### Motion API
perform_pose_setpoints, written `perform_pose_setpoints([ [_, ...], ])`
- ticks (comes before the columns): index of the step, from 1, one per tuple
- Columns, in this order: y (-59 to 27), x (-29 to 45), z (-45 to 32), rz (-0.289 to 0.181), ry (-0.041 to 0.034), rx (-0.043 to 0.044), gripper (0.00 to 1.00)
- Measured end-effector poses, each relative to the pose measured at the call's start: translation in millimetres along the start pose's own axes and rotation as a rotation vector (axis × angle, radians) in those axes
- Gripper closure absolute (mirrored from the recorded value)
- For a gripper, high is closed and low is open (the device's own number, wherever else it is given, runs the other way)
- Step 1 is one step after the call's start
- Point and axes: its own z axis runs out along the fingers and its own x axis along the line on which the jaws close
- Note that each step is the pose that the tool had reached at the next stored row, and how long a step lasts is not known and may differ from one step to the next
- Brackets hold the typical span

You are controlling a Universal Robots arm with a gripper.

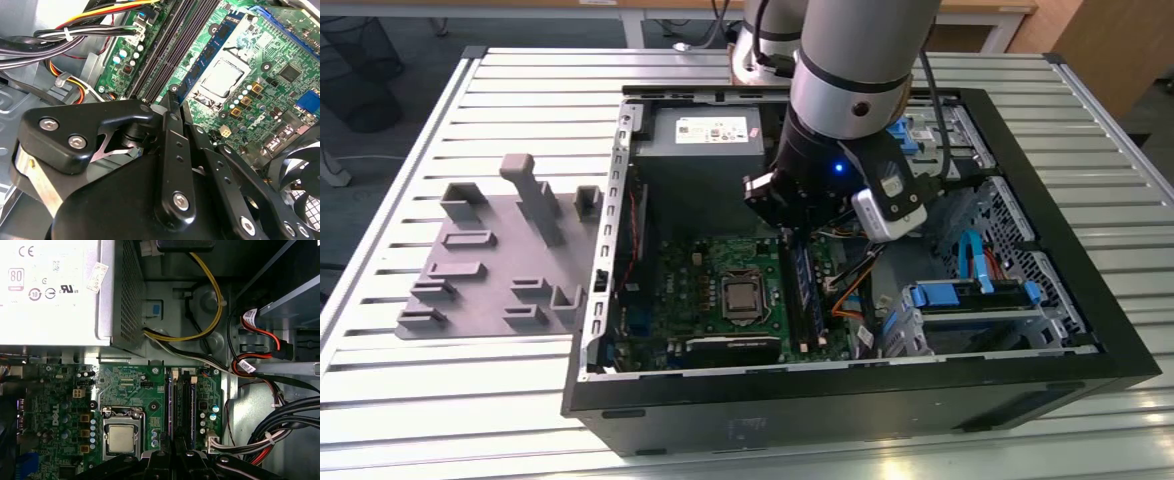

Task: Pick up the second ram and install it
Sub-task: 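Insert the second ram into the second slot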

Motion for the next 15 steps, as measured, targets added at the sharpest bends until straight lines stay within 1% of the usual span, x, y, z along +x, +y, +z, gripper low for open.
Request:
perform_pose_setpoints([
  [6, -0.4, -1.4, 0.3, 0.0, -0.0001, -0.0004, 0.86],
  [10, -2.7, -2.8, 1.2, 0.0, 0.0, 0.0, 0.86],
  [15, -5.3, -3.3, 7.9, 0.0, 0.0, -0.0001, 0.86],
])
